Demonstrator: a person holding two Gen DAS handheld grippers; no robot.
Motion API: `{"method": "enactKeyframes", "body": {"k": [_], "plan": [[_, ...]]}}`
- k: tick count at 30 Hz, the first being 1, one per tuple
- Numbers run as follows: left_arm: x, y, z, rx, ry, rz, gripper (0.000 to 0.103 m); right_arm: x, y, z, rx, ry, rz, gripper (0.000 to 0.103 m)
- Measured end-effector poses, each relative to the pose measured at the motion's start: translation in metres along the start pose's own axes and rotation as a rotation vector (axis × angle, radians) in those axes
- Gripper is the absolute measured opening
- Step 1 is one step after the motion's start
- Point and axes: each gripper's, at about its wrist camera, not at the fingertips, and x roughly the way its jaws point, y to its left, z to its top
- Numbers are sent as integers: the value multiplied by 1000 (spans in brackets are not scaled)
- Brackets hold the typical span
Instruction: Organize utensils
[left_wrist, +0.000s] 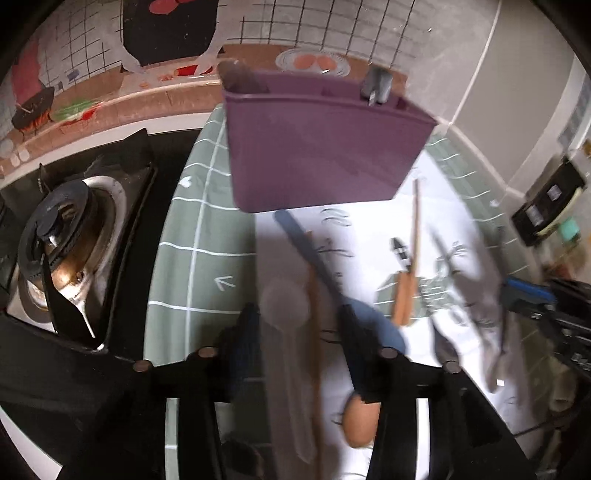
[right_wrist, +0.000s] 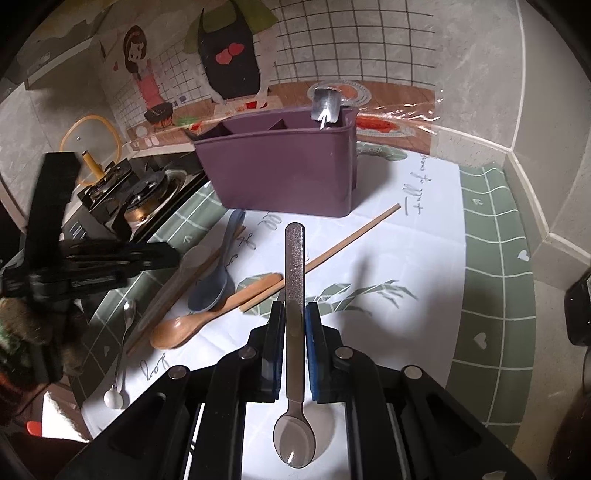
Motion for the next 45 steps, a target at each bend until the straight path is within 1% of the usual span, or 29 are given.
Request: {"method": "enactKeyframes", "body": {"k": [4, 6, 9, 11, 14, 16, 20, 23, 24, 25, 26, 27, 29, 31, 36, 37, 39, 41, 42, 43, 45], "plan": [[12, 0, -1, 3, 20, 24, 47, 3, -1, -5, 10, 12, 2, 10], [18, -1, 0, 20, 19, 60, 47, 5, -3, -7, 20, 19, -5, 10], [24, 3, 1, 19, 23, 86, 47, 8, -6, -8, 33, 26, -9, 10], [26, 7, 0, 13, 26, 94, 47, 9, -7, -8, 36, 26, -12, 10], [30, 6, 0, 25, 24, 79, 46, 11, -8, -6, 45, 18, -15, 10], [33, 2, 1, 37, 10, 93, 46, 13, -9, -3, 61, 4, -14, 10], [35, -2, 2, -3, 1, 126, 46, 18, -9, 3, 83, -16, -17, 10], [35, -3, 1, -31, 3, 136, 46, 22, -4, 5, 52, -19, -5, 10], [35, -3, 0, -33, 5, 135, 45, 23, -4, 5, 44, -11, 8, 10], [34, -2, 0, -34, 6, 135, 39, 24, -4, 4, 38, 7, 27, 10], [32, -1, -2, -40, 3, 138, 34, 27, -5, 3, 29, 31, 47, 11], [30, 2, -3, -54, 2, 124, 35, 29, -6, 2, 22, 53, 52, 11], [25, 8, -8, -85, -4, 102, 35, 32, -8, -1, 8, 78, 19, 14], [20, 11, -14, -106, -12, 87, 35, 36, -9, -5, 10, 99, 15, 15], [0, 16, -27, -139, -54, 44, 35, 56, -11, -5, 18, 147, -28, 17], [-4, 18, -28, -145, -63, 36, 35, 56, -9, -4, 7, 132, -35, 18], [-15, 18, -31, -152, -81, 21, 35, 59, -7, 0, -11, 136, -41, 19], [-25, 17, -31, -147, -103, 18, 35, 61, -4, 2, -36, 140, -49, 17], [-31, 17, -31, -142, -116, 15, 35, 61, -3, 2, -45, 144, -54, 13], [-37, 16, -31, -142, -127, 7, 35, 61, -3, 2, -42, 148, -47, 11], [-49, 14, -31, -147, -149, -11, 35, 58, -6, 2, -13, 137, -18, 11]]}}
